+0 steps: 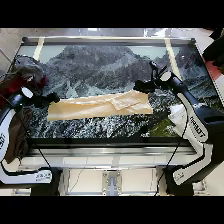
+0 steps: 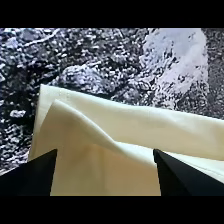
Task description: Fold the shirts.
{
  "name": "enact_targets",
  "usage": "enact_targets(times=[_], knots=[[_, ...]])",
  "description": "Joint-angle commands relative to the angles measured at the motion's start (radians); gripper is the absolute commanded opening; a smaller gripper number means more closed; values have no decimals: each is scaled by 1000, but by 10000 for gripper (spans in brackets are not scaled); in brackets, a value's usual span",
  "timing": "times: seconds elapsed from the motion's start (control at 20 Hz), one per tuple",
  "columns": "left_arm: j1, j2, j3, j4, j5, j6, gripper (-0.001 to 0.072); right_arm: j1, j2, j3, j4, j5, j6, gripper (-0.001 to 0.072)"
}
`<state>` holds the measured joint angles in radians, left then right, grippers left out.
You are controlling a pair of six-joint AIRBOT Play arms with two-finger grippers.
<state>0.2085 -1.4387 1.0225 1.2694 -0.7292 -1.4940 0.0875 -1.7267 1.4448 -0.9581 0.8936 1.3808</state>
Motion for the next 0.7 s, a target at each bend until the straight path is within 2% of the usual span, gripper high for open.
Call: enact_targets(times=[0.0, 0.1, 0.15, 0.25, 0.35, 0.4, 0.5, 0.55, 0.65], knots=[[5, 87, 7, -13, -4, -10, 700, -38, 55, 78, -79, 174, 5, 348], [5, 172, 8, -14, 42, -10, 700, -86, 106, 109, -196, 271, 5, 366], [-4, 220, 7, -18, 81, -10, 700, -115, 125, 109, -224, 306, 14, 465], [-37, 296, 8, -17, 177, -9, 700, -187, 123, 109, -227, 366, 48, 492], [-95, 345, 15, -17, 249, 47, 701, -257, 91, 108, -170, 395, 51, 497], [-129, 348, 38, -16, 233, 63, 701, -293, 63, 108, -114, 410, 50, 559], [-190, 328, 95, -12, 198, 69, 701, -354, -13, 108, 12, 457, 21, 576], [-221, 306, 130, -11, 179, 69, 702, -377, -57, 108, 74, 489, -8, 624], [-278, 250, 196, 33, 156, 69, 701, -396, -137, 108, 169, 520, -55, 630]])
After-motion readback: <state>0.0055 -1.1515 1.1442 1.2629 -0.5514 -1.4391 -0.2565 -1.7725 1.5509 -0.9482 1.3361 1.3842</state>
